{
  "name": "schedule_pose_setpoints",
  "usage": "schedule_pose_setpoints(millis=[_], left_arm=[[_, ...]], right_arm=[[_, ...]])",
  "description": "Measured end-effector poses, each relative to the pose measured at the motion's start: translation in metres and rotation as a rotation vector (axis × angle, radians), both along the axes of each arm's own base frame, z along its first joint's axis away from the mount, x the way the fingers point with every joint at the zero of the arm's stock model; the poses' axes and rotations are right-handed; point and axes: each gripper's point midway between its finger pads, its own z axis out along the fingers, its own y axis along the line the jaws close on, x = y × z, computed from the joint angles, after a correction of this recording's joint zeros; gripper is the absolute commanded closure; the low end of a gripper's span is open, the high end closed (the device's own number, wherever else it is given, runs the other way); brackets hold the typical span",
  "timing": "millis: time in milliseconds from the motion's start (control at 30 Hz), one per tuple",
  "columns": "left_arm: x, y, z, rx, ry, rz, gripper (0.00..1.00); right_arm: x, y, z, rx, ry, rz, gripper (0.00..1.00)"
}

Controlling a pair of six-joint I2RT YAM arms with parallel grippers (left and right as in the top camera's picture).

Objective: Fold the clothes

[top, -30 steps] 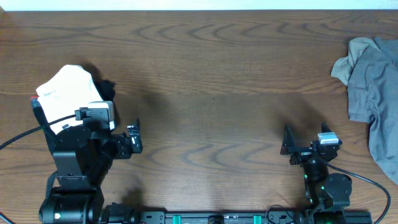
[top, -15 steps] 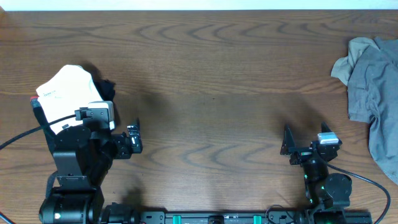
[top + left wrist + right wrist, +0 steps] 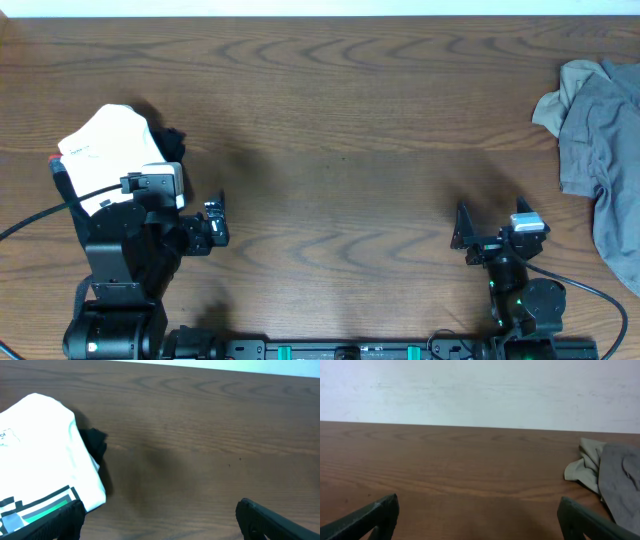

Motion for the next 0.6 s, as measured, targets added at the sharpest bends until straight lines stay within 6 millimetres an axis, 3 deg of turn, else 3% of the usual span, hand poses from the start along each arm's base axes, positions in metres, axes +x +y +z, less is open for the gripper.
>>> schedule_pose_setpoints(millis=[333,433,600], left_arm=[[-0.002,0.001,0.0,0.001,0.001,0.006,0.02],[-0.013,0.007,-0.004,0.014,0.02,0.033,0.02],[-0.05,0.013,-0.027,0.034,0.043,0.061,0.02]], right_arm=[[0.0,0.0,0.0,0.0,0.0,0.0,0.01],[0.0,0.0,0.0,0.0,0.0,0.0,0.01],[0.0,0.0,0.0,0.0,0.0,0.0,0.01]])
